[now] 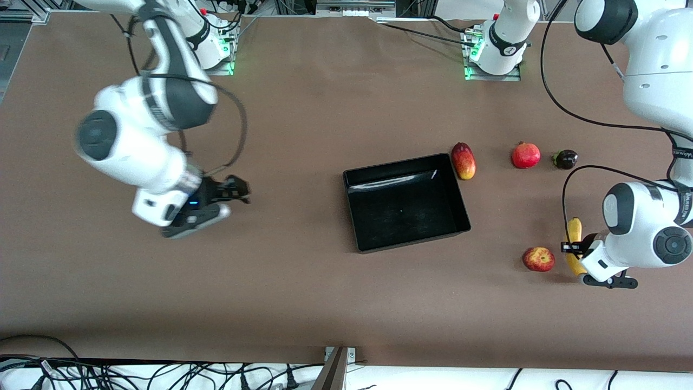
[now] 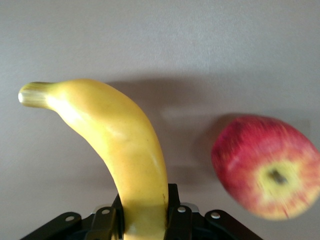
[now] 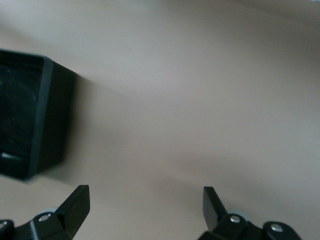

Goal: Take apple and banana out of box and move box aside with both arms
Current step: 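Lower the banana beside the apple while the right gripper grasps the tray rim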

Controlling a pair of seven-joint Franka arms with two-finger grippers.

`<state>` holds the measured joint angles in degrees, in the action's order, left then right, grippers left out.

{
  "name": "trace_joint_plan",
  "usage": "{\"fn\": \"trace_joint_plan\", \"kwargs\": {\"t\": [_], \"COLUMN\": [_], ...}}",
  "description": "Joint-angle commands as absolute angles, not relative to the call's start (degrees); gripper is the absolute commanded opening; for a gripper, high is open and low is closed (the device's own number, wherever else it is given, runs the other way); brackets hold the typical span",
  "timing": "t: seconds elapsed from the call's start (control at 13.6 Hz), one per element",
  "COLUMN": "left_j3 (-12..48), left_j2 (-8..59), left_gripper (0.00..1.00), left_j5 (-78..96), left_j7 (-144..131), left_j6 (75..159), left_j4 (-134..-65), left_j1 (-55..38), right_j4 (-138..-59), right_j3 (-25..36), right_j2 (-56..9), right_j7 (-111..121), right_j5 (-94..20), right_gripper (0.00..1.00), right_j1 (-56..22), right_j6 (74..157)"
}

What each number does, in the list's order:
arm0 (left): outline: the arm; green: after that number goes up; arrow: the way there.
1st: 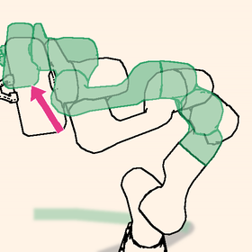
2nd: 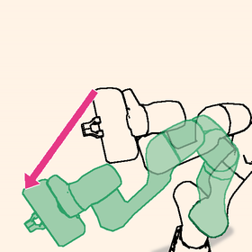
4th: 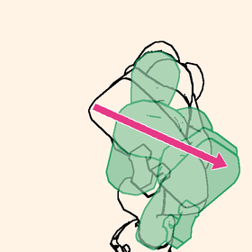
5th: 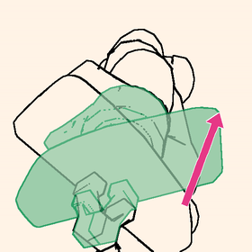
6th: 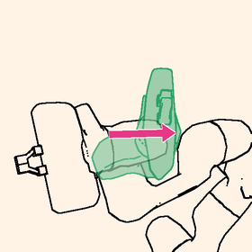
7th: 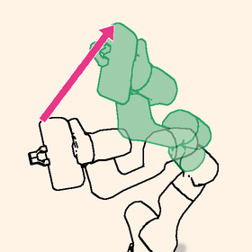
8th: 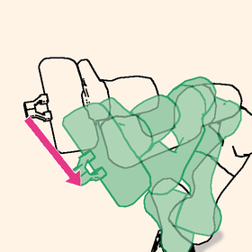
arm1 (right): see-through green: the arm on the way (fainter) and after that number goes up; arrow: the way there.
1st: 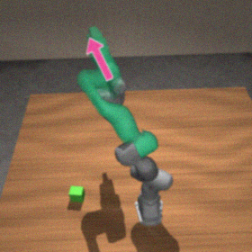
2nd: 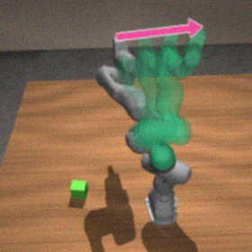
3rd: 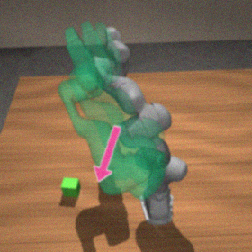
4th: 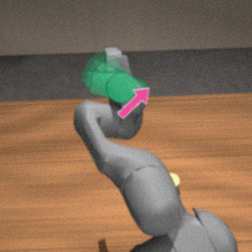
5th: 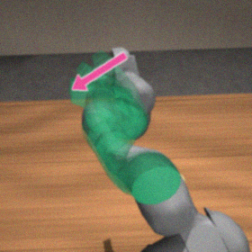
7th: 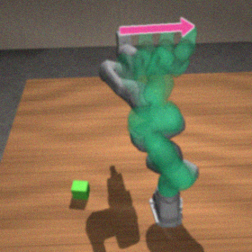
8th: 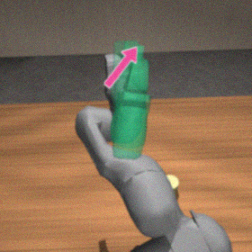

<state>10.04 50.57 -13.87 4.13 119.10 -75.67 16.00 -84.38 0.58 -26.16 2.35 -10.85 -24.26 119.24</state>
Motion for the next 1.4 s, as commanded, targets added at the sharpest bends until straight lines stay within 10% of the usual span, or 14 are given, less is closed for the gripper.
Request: {"fn": "trace_joint_plan", "kwargs": {"t": [0.0, 0.22, 0.44, 0.59, 0.66, 1.18, 1.33], "left_j3": [10.28, 10.11, 10.11, 10.11, 10.11, 10.11, 10.11], "left_j2": [52.29, 53.96, 53.88, 53.88, 53.88, 46.17, 40.98], "left_gripper": [0.0, 0.0, 0.21, 0.56, 1.0, 1.0, 1.0], "left_j5": [-15.38, -17.04, -17.58, -17.67, -17.67, -17.49, -16.97], "left_j7": [2.38, 1.24, 1.14, 1.14, 1.06, 0.26, 0.44], "left_j6": [125.84, 127.88, 127.79, 127.79, 127.97, 116.76, 109.2], "left_j4": [-78.04, -78.05, -78.05, -78.05, -78.05, -77.61, -77.96], "left_j1": [16.61, 16.61, 16.61, 16.61, 16.61, 16.08, 15.56], "right_j4": [-79.9, -79.72, -79.72, -79.8, -79.8, -79.89, -80.15], "right_j3": [1.67, 1.67, 2.55, 2.64, 2.64, 3.43, 3.52], "right_j2": [-31.8, -36.19, -40.42, -42.53, -43.5, -47.28, -47.29], "right_j7": [-7.44, -9.58, -18.85, -25.11, -26.62, -29.62, -29.44], "right_j5": [-10.64, -9.85, -3.55, 0.6, 1.83, 3.07, 2.9], "right_gripper": [1.0, 1.0, 1.0, 0.98, 0.9, 0.05, 0.0], "right_j1": [-31.35, -35.49, -39.98, -42.0, -42.62, -44.21, -44.21], "right_j6": [126.87, 134.28, 138.85, 140.71, 140.8, 140.98, 140.71]}}
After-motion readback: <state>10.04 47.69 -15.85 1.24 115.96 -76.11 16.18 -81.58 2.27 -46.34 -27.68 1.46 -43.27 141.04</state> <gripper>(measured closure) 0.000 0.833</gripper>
